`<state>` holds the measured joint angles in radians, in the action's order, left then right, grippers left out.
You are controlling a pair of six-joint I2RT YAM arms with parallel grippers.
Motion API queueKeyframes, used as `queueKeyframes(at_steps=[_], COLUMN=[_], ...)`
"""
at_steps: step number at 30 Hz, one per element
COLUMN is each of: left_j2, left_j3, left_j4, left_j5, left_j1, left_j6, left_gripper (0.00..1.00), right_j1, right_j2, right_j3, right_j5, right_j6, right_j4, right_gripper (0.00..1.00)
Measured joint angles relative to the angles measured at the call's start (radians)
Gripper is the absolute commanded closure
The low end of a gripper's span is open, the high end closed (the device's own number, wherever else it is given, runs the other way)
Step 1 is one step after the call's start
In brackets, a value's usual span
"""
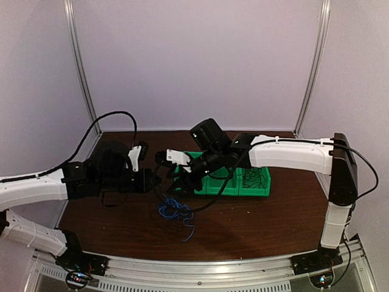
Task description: Untangle the cables
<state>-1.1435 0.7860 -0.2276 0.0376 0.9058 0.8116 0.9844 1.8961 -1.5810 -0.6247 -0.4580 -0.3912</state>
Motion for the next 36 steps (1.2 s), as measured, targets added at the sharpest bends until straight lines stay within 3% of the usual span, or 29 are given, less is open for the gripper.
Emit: queueKeyframes(at_steps=[3,11,16,19,28,36], left_j2=[0.045,0.111,0.095,0.09,0.192,0.148], left_j3=[0.036,0.214,0.29,0.338,0.52,0.716], left_j4=[-0.038,-0.133,-0.232,-0.312,-0.294,-0.388], left_j5=[-0.001,0.007,0.07,0.113,0.174,0.241], left_j1=[0.0,0.0,-0.033,-0.038,-0.005,-0.005], left_j6=[-0.035,-0.09,-0.11,-0.124,-0.168,-0.251], left_gripper=[1.0,1.0,1.0,1.0,1.0,1.0], right_j1=[0.0,0.0,-0.002,-0.003,0.0,0.0], right_j2=[0.007,0.064,0.164,0.203,0.182,0.164], right_j3=[-0.003,-0.009,-0.104,-0.113,0.242,0.28], right_j5=[-0.013,-0.05,-0.057,-0.077,-0.054,-0.032], right_j6=[0.035,0.13,0.17,0.2,0.275,0.275], right_j4=[0.039,0.169,0.259,0.313,0.409,0.422], right_gripper=[0.46,0.41,0.63,0.69,0.72,0.79])
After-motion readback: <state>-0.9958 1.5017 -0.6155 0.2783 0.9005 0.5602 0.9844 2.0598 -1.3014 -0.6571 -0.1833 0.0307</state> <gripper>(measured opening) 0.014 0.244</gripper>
